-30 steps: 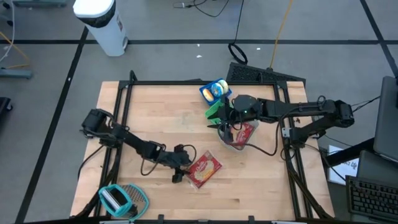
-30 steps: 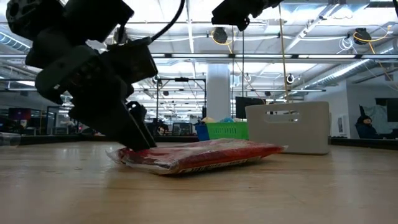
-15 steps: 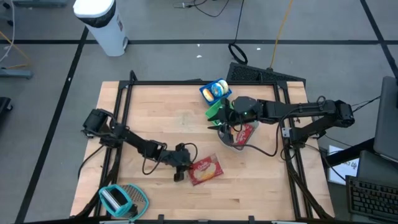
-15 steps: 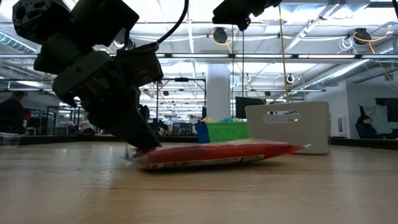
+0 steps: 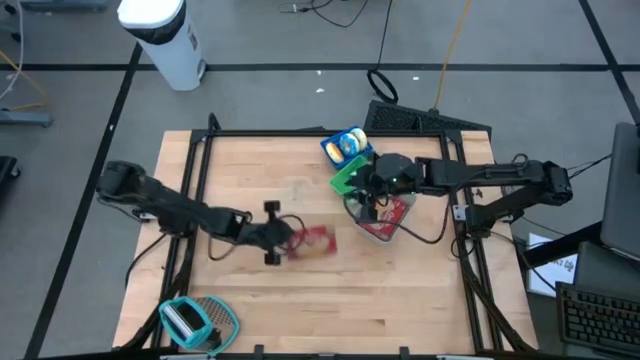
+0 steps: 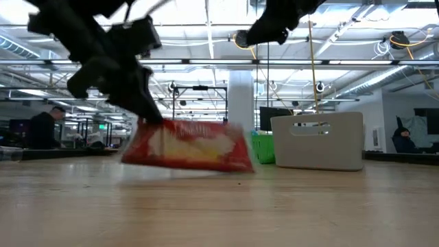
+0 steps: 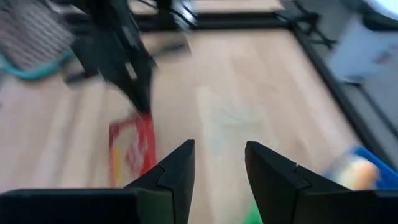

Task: Pick & Place Food Item
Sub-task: Put the red popcorn bag into the gray bin

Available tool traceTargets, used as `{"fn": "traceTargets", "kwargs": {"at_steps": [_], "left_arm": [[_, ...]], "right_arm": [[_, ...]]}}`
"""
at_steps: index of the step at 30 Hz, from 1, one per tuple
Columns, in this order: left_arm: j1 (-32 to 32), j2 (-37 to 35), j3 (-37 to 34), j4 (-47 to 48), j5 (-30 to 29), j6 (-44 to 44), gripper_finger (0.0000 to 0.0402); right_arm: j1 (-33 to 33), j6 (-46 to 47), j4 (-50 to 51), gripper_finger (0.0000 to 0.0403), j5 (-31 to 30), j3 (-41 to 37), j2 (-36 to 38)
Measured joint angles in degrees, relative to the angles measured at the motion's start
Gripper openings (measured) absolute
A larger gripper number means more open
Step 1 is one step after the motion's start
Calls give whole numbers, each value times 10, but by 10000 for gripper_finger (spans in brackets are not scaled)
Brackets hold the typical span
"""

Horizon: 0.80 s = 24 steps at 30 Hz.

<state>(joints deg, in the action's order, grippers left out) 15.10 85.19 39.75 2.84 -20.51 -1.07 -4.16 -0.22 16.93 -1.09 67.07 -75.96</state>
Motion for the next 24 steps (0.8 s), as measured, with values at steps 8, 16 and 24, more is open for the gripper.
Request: {"fn": "traceTargets", "kwargs": {"at_steps": [8, 16, 24], "left_arm": [[0, -175, 1, 91, -146, 85, 2], [-7, -258, 1, 135, -159, 154, 1], [-33, -288, 1, 141, -172, 189, 2]], "right_arm": [[0, 41, 95, 130, -113, 0, 16], [0, 59, -18, 130, -126, -80, 14], [-3, 53, -393, 130, -121, -256, 6]]}}
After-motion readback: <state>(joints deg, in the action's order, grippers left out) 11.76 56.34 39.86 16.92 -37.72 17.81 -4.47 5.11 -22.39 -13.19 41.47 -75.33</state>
